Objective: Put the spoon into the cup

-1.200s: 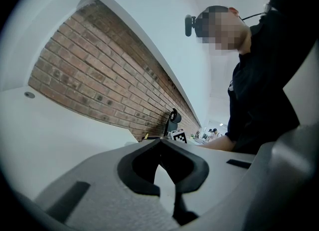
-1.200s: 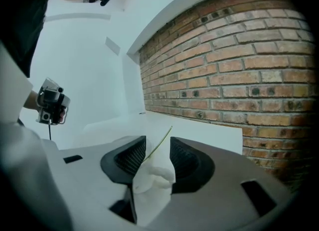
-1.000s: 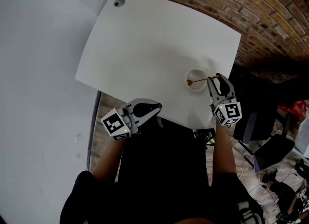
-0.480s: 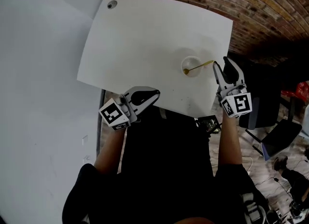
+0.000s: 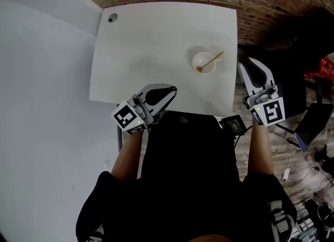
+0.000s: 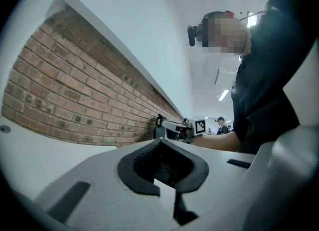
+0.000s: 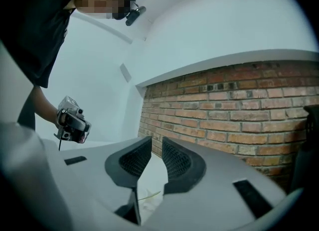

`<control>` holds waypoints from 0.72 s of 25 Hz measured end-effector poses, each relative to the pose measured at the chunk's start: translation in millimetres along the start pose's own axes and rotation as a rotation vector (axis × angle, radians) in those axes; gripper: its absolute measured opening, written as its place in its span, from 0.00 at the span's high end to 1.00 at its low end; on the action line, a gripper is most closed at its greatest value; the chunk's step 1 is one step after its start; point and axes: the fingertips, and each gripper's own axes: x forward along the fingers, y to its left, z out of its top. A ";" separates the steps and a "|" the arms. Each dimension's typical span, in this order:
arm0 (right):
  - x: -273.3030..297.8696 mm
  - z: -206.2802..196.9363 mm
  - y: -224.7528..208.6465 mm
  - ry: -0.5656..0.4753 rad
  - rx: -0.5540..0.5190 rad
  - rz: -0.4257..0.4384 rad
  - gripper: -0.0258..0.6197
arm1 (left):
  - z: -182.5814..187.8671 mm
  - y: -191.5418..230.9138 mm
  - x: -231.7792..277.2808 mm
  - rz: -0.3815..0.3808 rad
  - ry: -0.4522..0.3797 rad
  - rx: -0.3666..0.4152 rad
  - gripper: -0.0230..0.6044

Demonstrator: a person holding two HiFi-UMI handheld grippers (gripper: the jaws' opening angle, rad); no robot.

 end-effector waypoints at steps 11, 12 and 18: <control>-46.8 58.8 74.6 -0.020 0.001 -0.090 0.95 | 25.0 4.9 -50.5 -0.146 -0.024 0.036 0.94; -50.1 63.5 82.8 -0.025 -0.002 -0.093 0.95 | 24.7 3.6 -56.8 -0.154 -0.023 0.036 0.94; -55.7 64.8 152.0 -0.014 0.030 -0.042 0.95 | 17.9 -10.1 -95.3 -0.197 -0.026 0.009 0.94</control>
